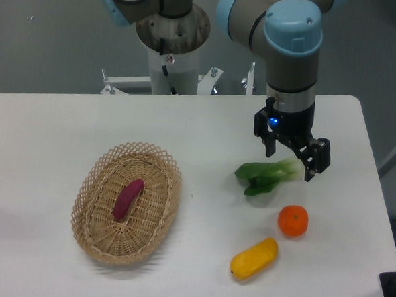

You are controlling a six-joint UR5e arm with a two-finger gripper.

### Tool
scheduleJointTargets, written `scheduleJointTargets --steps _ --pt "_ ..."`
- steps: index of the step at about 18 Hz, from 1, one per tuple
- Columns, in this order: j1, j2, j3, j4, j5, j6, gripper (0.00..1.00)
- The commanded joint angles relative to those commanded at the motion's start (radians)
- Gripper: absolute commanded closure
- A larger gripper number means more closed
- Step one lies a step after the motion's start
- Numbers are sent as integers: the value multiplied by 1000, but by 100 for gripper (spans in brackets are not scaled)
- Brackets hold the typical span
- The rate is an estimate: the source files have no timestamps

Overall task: Pick up the sweet potato from the basket
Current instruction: 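Move the open gripper from beside the bok choy toward the wicker basket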

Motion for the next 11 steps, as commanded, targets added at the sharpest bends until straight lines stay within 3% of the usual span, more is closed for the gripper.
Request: scheduleJointTargets --steps 7,11 --pt "-12 11 -24 3 -9 -2 0" --pt "-37 20 -75 6 -17 -44 0"
